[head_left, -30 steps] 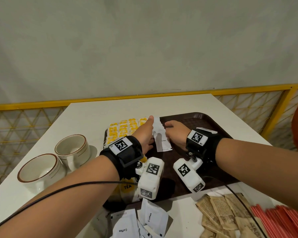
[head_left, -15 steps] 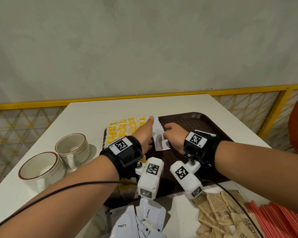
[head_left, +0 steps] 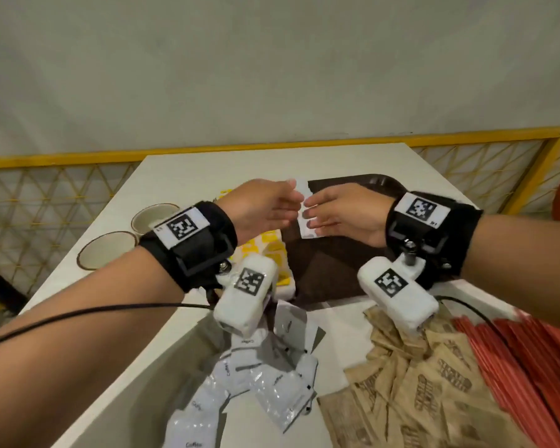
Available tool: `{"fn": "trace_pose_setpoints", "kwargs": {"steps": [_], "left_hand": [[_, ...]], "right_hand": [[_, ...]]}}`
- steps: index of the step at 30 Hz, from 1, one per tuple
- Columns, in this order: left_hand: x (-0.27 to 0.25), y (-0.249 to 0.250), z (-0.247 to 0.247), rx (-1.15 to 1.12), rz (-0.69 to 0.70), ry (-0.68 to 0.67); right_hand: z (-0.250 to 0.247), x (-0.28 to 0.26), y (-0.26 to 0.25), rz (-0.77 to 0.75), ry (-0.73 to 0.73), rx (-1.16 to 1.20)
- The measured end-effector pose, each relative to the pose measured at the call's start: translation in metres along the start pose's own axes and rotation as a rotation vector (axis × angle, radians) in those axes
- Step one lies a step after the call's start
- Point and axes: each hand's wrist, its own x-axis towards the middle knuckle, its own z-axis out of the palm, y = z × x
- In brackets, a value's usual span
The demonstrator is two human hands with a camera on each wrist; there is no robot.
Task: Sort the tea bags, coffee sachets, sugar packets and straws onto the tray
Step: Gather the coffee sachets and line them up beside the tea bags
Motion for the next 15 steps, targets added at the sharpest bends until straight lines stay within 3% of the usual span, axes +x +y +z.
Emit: {"fn": "trace_pose_setpoints", "kwargs": {"steps": [3,6,12,15], "left_hand": [[-0.047,-0.011,-0.016,0.457,0.080,-0.074],[-0.085,-0.031,-0.034,0.958,0.164,-0.096],[-0.118,-0.061,-0.043,1.234,0.119,-0.418],[-0.119,-0.074,-0.038,1.366,0.106,-0.429]], "right_hand": [[0.011,-0.047,0.005,-0.036,-0.253,-0.295],[0.028,-0.074,0.021,-0.146,-0.327,-0.741],[0.064,-0.097,0.029,-0.288,-0.424,-0.919],[0.077,-0.110,0.028,-0.317,-0.453,-1.014]]}}
